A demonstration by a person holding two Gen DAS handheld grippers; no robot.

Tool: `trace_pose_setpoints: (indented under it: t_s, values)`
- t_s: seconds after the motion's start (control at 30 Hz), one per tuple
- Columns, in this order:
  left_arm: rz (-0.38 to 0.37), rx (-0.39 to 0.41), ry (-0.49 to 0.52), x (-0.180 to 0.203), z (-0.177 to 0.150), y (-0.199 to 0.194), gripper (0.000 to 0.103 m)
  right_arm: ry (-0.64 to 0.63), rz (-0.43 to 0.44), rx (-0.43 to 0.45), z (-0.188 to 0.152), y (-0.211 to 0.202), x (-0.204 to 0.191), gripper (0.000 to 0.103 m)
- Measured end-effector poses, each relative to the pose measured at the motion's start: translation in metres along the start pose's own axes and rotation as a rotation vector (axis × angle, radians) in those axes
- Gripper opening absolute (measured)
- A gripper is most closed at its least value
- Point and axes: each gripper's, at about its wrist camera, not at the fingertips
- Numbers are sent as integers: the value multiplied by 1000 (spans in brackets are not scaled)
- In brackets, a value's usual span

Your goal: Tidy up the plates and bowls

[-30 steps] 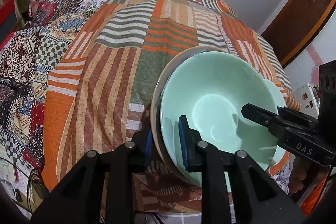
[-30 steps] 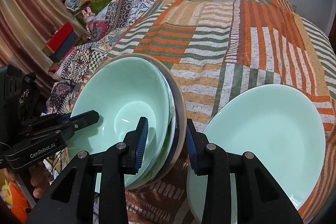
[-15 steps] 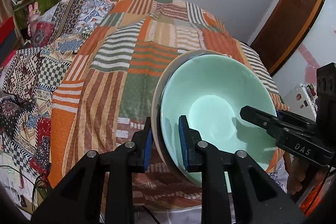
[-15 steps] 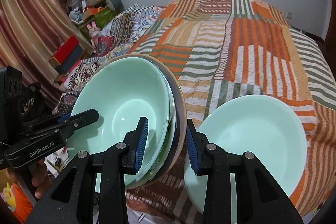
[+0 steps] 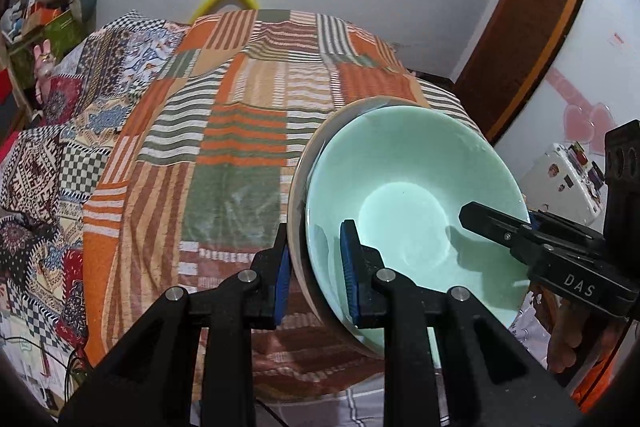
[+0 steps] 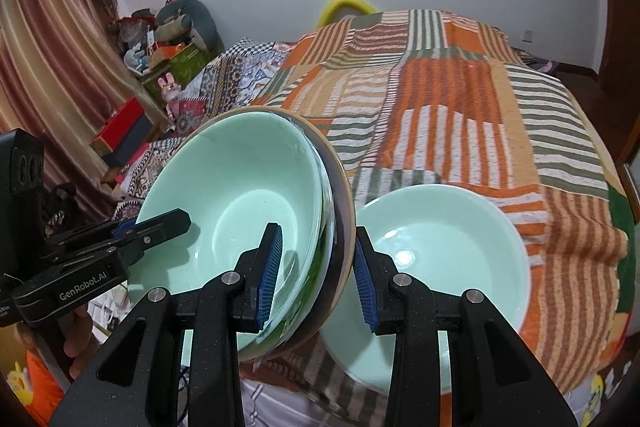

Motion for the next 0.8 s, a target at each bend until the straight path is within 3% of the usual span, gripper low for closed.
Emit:
trace_pose_setpoints:
  t_s: [0.8]
  values:
    - [-42, -128, 103, 75, -22, 57, 21, 120, -99, -19, -42, -33, 62, 32]
Point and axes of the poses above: each gripper's, at about its wrist camera, not at the fingertips, and y roughly the way its jaws point, x to its right, z to its top, and after that the axes turned 14 degrees about -y, right-handed
